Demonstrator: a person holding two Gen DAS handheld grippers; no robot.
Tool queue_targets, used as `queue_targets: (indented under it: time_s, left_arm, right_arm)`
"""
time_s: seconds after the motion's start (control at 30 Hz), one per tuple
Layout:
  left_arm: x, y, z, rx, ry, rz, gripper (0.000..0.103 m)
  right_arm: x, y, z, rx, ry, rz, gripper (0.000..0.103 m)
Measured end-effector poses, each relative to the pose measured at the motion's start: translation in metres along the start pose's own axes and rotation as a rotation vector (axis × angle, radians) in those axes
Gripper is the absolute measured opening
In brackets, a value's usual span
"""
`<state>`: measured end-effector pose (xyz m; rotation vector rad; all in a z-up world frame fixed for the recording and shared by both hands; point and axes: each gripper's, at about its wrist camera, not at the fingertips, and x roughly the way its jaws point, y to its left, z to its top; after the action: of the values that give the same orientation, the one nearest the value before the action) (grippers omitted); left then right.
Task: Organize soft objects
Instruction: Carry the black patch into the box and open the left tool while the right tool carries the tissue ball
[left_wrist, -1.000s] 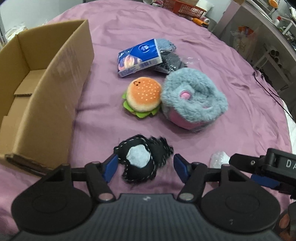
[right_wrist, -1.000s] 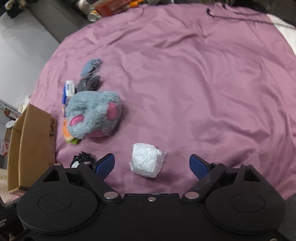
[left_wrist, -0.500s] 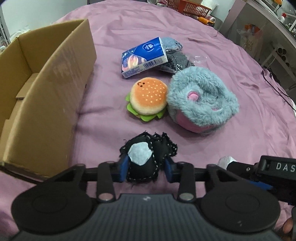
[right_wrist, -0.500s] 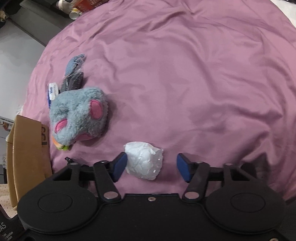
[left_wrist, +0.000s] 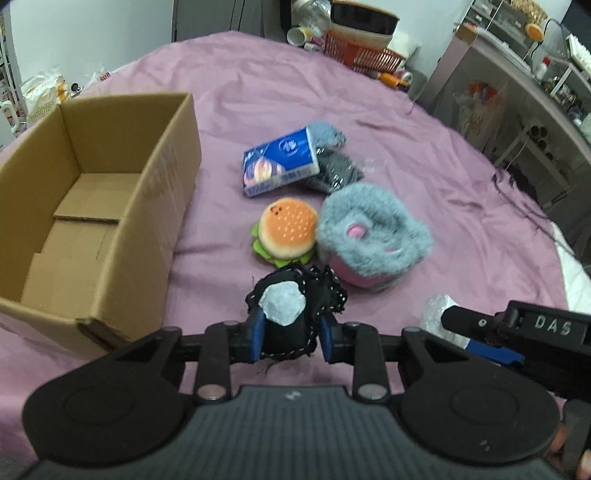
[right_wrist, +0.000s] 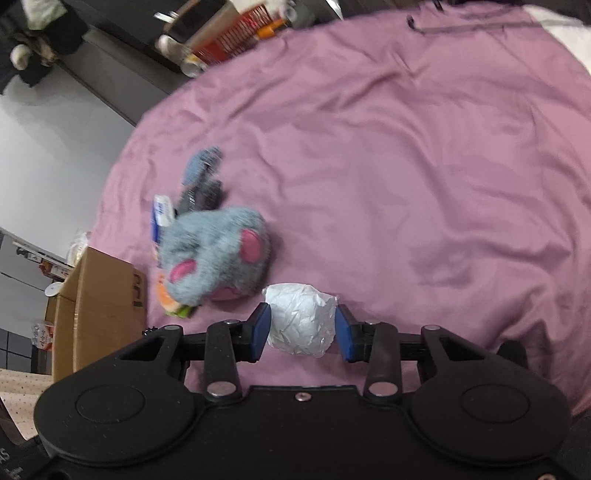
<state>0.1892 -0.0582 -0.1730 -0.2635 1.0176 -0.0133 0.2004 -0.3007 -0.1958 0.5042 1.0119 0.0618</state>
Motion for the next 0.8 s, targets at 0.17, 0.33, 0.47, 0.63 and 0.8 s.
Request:
queue_targets:
  time_s: [0.17, 0.33, 0.47, 0.63, 0.8]
  left_arm:
    - [-0.024, -0.004, 0.005, 0.023, -0.044, -0.006, 0.029]
    - [-0.045, -0.002, 0.010, 0.036, -0.077, -0.013, 0.029]
    - [-0.059, 0.001, 0.012, 0.039, -0.099, -0.015, 0.029]
    - [-0.083, 0.005, 0.016, 0.051, -0.134, -0.016, 0.029]
    - [-0.104, 0.012, 0.022, 0.044, -0.158, -0.013, 0.029]
  right_arm:
    - [-0.015, 0.012, 0.002, -0.057, -0.040, -0.007, 0.038]
    - [-0.037, 0.023, -0.002, -0.086, -0.092, -0.002, 0.038]
    - [-0.054, 0.034, -0.005, -0.108, -0.131, 0.013, 0.038]
    - [-0.072, 0.047, -0.005, -0.129, -0.169, 0.046, 0.038]
    - [-0.086, 0.066, -0.007, -0.172, -0.194, 0.071, 0.038]
